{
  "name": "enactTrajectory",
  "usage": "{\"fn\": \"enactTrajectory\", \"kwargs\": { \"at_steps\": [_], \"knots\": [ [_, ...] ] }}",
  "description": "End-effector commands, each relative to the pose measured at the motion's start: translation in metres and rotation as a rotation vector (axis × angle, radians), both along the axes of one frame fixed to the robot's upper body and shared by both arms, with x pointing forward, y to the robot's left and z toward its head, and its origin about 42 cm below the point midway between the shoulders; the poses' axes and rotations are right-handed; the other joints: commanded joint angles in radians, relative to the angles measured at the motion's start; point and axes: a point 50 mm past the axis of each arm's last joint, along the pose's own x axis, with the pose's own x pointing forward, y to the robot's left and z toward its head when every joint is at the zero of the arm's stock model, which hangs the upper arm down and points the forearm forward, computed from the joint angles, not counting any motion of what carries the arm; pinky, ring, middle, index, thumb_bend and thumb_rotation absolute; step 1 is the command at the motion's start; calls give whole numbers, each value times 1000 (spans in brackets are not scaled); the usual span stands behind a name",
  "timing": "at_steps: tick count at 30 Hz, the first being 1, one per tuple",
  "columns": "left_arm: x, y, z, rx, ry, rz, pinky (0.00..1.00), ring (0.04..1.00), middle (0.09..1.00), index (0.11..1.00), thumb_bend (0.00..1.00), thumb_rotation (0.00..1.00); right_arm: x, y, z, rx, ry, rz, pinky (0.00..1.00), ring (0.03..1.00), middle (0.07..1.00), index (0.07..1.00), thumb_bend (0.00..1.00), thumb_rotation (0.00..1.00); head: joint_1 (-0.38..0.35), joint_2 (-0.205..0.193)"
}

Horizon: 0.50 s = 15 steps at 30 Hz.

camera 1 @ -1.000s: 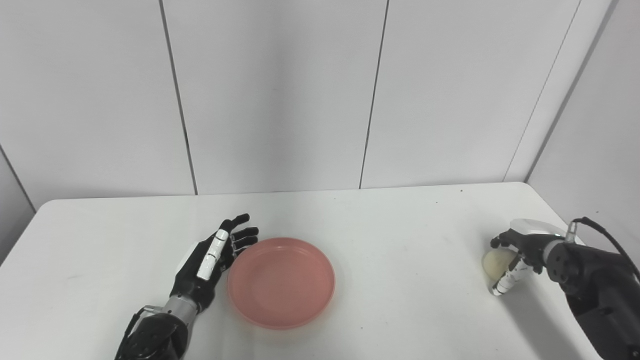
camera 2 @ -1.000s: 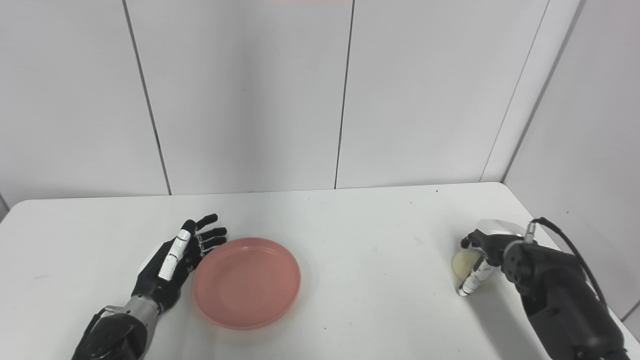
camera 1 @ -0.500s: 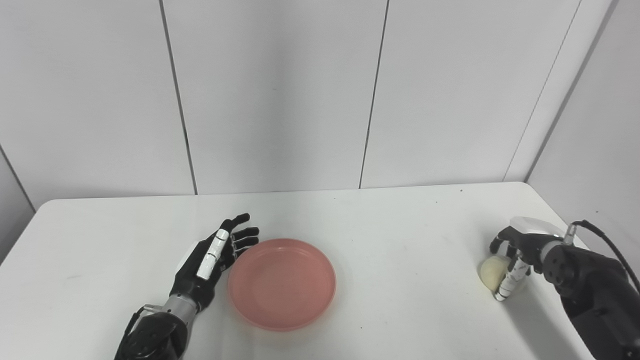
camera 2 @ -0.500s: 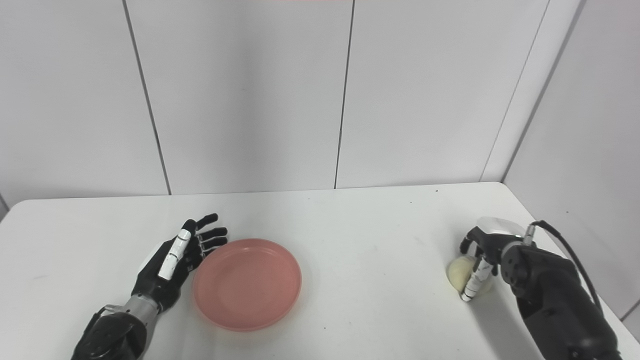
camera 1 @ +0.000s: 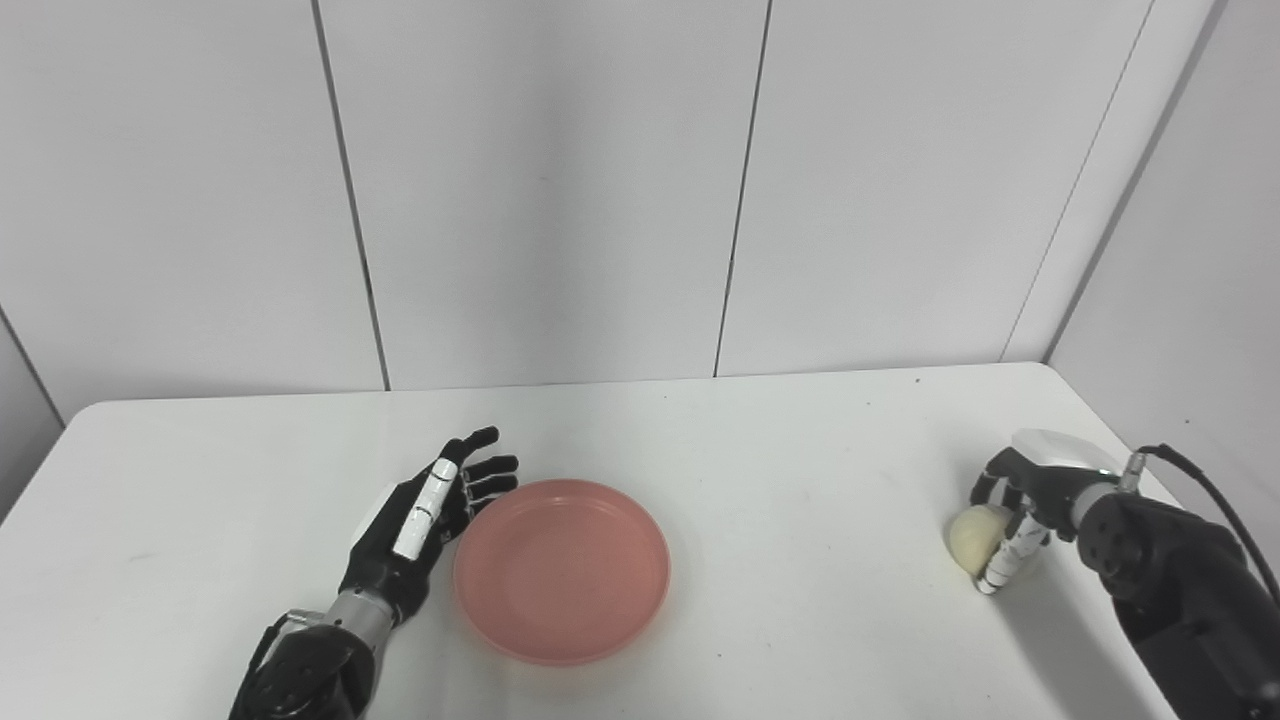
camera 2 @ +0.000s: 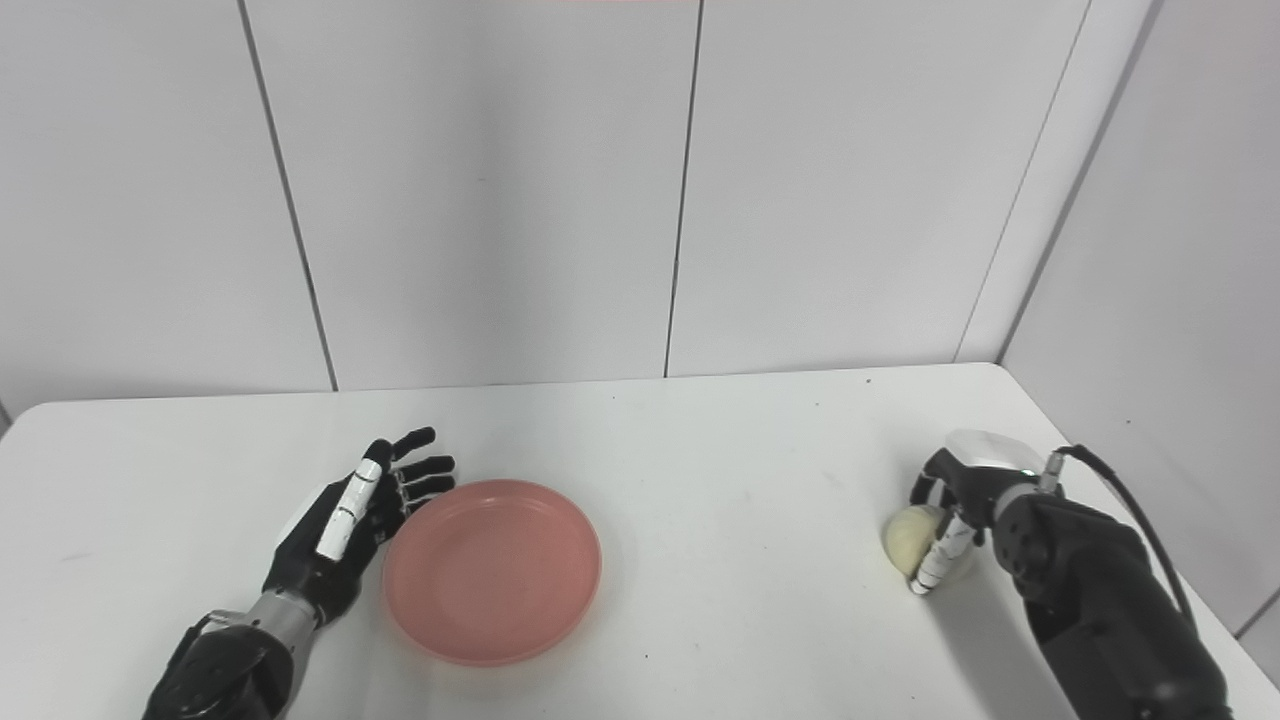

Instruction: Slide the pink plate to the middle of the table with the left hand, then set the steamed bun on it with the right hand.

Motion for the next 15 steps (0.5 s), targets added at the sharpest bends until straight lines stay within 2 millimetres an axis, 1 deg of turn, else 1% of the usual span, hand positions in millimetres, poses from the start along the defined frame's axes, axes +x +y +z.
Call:
{"fn": "enactTrajectory", "kwargs": {
  "at_steps": [1,4,5,8,11,12,15],
  "knots": [
    [3,-1,-2,4,29,-10,750,769,768,823,721,877,2,10,35,-21,-111,30,235,319,477,592,569,0,1,0],
    [3,-1,-2,2,29,-10,748,769,768,824,707,881,1,28,51,-7,-168,88,243,328,481,591,568,0,-1,-1],
    [3,-1,-2,3,28,-11,748,769,769,824,706,882,0,31,53,-3,-181,99,243,328,481,591,568,0,-3,-1],
    [2,0,0,6,24,-12,751,771,771,826,710,883,-3,53,69,0,-257,159,243,329,482,594,568,0,-13,-1],
    [3,1,0,11,19,-14,747,769,770,820,720,889,-7,73,83,-7,-298,218,275,380,486,622,567,0,-14,-2],
    [3,1,0,8,21,-15,747,769,770,820,721,889,-8,82,88,8,-315,243,276,381,487,623,567,0,-12,-2],
    [2,1,1,5,23,-16,755,773,773,822,700,886,-10,100,100,33,-345,292,314,419,489,634,565,0,-10,-1]
  ]
}}
